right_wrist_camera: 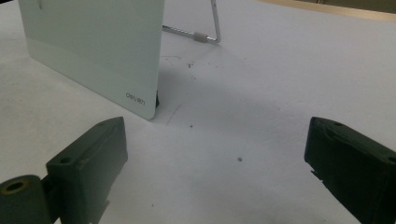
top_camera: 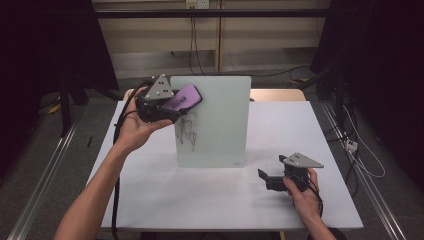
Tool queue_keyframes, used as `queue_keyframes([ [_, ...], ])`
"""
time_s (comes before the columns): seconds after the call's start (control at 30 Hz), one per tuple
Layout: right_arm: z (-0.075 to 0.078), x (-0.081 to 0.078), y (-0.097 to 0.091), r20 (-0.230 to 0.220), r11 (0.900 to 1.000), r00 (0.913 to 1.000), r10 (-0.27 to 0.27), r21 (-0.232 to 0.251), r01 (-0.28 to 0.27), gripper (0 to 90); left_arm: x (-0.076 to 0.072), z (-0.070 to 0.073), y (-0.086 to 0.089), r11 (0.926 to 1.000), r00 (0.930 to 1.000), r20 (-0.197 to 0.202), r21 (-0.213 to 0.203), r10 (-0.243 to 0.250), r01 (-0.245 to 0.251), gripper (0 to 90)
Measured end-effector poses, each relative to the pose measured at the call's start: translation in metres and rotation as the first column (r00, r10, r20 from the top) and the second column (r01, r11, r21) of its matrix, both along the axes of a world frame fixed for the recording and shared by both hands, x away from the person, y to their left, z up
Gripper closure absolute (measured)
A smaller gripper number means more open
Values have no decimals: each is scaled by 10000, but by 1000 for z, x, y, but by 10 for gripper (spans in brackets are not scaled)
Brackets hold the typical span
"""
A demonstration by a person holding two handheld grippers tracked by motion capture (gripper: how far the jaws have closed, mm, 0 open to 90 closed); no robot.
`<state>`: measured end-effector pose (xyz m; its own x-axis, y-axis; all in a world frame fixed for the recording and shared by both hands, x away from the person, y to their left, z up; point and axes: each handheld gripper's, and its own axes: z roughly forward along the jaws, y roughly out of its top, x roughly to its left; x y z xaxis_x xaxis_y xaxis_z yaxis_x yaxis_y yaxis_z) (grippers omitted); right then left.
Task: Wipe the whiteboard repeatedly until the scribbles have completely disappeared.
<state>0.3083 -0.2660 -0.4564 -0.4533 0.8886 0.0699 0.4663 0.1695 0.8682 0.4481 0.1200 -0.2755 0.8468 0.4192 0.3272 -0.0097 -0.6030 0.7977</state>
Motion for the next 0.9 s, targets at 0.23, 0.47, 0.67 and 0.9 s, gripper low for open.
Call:
queue_keyframes([
  [0.23, 0, 0, 0, 7, 10000, 10000, 37, -44, -37, 59, -5, -11, -4, 9999, 10000, 50, 122, -59, 58, 413],
  [0.47, 0, 0, 1, 16, 10000, 10000, 62, -48, -62, 61, -9, -22, -9, 9996, 9997, -63, 194, -221, 222, 413],
  [0.67, 0, 0, 1, 15, 10000, 10000, 67, -48, -67, 61, -9, -24, -12, 9990, 9993, -235, 333, -305, 312, 413],
  [0.9, 0, 0, 0, -16, 9999, 10000, 77, -75, -77, 64, -6, -13, -15, 9993, 9995, -144, 253, -275, 278, 413],
])
